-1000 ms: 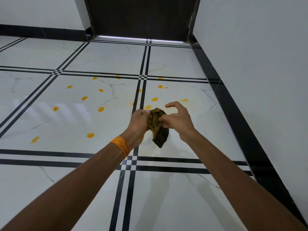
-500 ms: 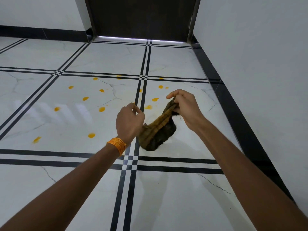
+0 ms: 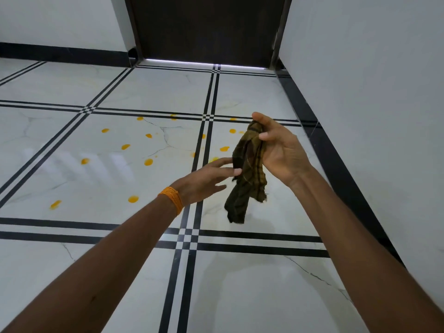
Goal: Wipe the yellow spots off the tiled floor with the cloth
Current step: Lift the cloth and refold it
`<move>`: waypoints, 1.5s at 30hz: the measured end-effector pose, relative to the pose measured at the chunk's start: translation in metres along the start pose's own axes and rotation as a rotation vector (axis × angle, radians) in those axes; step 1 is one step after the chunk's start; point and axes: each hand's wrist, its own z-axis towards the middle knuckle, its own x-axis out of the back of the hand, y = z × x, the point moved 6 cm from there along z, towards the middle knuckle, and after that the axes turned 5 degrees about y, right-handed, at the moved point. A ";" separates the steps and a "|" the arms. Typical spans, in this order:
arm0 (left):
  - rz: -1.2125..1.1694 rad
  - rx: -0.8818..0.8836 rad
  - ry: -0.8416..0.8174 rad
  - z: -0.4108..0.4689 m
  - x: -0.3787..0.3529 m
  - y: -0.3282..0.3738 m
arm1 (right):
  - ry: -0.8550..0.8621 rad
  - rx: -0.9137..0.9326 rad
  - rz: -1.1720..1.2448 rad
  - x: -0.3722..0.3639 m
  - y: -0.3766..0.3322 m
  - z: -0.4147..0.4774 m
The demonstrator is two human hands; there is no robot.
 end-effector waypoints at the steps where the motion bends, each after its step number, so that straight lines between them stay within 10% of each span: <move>1: -0.055 -0.037 -0.020 -0.001 -0.005 0.005 | -0.014 0.001 -0.024 0.001 0.003 -0.001; 9: -0.147 -0.273 0.291 -0.018 0.000 0.063 | 0.118 -0.150 -0.081 0.045 0.033 -0.006; 13: -0.039 -0.323 0.318 -0.026 -0.005 0.091 | 0.010 -0.493 -0.309 0.050 0.090 -0.039; 22: 0.014 -0.238 0.350 -0.024 0.024 0.098 | -0.309 -0.563 -0.320 0.016 0.060 -0.044; 27: -0.453 0.083 0.342 -0.028 0.030 -0.003 | -0.150 -0.368 -0.037 0.000 0.041 -0.037; 30: -0.450 0.265 0.070 -0.040 -0.008 -0.055 | -0.086 -0.368 0.020 0.006 0.036 -0.035; 33: -0.501 0.186 -0.049 -0.044 -0.034 -0.038 | -0.063 -0.423 -0.022 0.011 0.040 -0.036; 45: -0.185 -0.130 0.403 -0.034 -0.001 0.013 | 0.054 -0.663 -0.538 0.062 0.056 -0.044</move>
